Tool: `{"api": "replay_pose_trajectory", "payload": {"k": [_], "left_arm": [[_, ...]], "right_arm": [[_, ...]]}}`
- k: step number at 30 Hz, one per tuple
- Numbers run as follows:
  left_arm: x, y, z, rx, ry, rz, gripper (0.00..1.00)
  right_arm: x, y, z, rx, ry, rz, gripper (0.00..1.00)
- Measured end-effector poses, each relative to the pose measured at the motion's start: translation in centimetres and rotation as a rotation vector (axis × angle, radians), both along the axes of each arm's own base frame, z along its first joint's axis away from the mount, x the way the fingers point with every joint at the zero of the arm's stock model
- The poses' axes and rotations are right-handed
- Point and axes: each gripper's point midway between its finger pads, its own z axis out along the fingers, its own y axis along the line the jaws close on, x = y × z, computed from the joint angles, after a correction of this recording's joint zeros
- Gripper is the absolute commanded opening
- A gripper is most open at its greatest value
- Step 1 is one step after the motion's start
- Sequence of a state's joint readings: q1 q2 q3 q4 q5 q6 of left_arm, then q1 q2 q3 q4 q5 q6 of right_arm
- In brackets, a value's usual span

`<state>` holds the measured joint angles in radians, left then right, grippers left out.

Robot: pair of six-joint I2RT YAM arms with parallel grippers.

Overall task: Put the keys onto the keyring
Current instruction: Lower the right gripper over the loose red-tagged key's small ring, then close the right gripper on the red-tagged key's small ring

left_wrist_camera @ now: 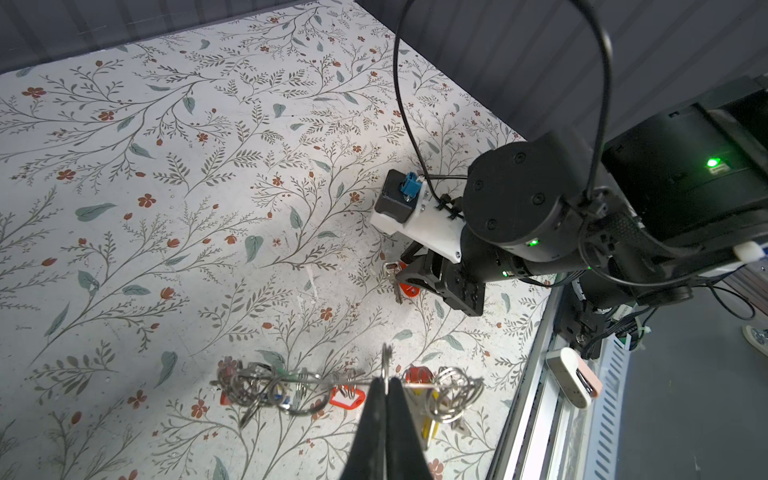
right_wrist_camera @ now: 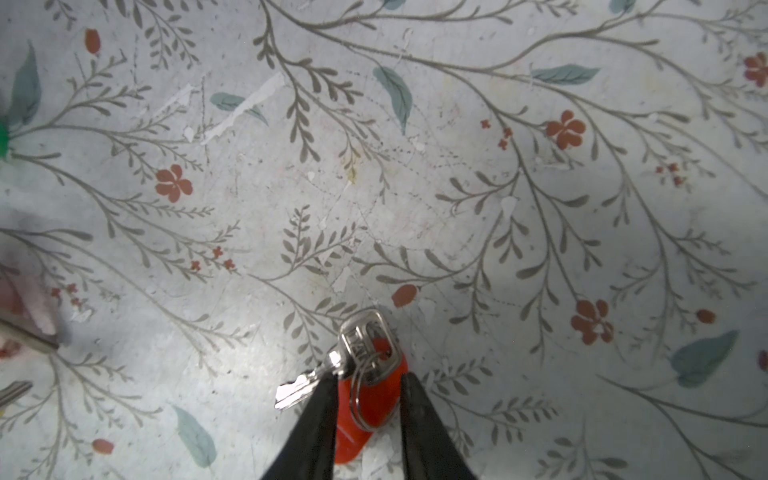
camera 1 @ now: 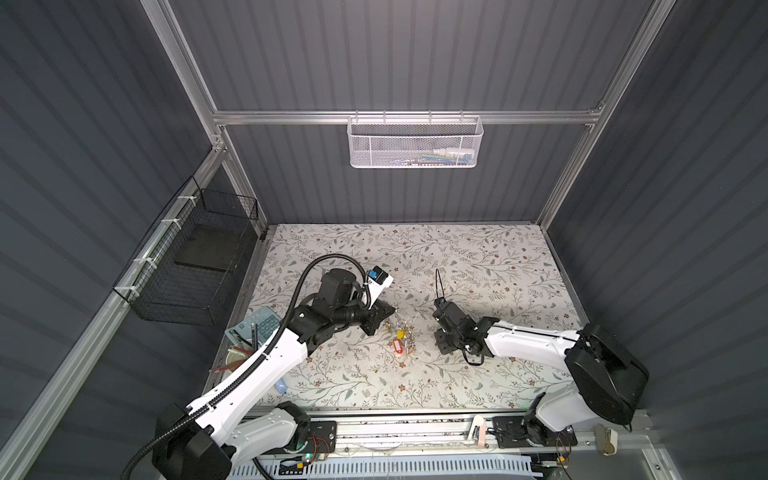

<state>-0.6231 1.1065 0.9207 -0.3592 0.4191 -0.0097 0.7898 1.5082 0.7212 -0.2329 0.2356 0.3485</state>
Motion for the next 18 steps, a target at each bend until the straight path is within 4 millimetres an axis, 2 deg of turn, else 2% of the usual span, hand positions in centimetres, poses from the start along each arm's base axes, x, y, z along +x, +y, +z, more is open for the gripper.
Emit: {"api": "replay_pose_trajectory", "payload": {"k": [18], "left_arm": [[0.03, -0.04, -0.12, 0.002, 0.003, -0.001, 0.0]], "right_arm": [[0.41, -0.53, 0.15, -0.04, -0.033, -0.003, 0.2]]}}
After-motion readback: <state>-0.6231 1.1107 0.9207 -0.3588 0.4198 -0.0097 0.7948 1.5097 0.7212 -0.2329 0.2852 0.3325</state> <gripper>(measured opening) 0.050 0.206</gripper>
